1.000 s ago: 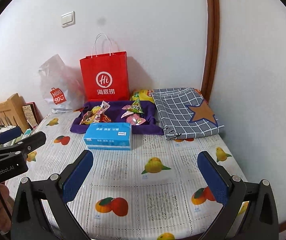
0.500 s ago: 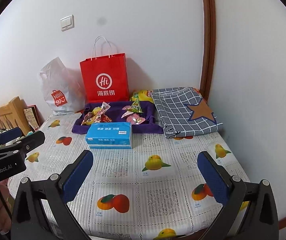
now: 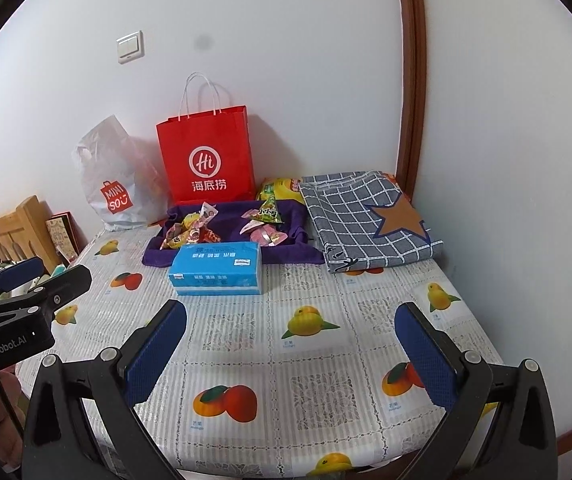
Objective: Organize snacks
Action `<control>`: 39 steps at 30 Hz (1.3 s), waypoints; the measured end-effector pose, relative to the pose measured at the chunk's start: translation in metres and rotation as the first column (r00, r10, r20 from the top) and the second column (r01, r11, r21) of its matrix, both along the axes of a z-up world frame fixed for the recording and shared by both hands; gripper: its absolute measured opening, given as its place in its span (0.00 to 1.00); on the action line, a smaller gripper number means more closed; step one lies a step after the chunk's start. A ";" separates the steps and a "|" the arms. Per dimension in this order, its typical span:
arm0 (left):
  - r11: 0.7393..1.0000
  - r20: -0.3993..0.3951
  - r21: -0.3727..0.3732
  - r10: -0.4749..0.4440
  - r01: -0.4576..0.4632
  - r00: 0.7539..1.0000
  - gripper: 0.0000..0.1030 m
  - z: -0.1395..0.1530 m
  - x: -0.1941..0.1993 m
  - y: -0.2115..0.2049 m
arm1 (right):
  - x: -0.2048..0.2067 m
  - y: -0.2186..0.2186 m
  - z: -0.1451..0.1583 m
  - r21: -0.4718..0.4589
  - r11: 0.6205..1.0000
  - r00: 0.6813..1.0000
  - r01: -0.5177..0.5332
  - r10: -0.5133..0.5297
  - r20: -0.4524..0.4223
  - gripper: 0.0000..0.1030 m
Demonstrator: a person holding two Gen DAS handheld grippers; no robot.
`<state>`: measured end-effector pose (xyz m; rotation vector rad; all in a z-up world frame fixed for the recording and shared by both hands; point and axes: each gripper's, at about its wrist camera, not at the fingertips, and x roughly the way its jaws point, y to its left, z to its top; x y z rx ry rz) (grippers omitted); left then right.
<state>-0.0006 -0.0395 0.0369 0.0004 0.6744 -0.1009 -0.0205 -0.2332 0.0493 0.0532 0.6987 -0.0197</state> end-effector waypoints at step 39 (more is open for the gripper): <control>1.000 0.003 -0.006 -0.009 0.009 1.000 0.84 0.003 0.002 -0.002 | 0.000 -0.001 0.002 -0.001 1.000 1.000 0.002 -0.002 0.007 1.00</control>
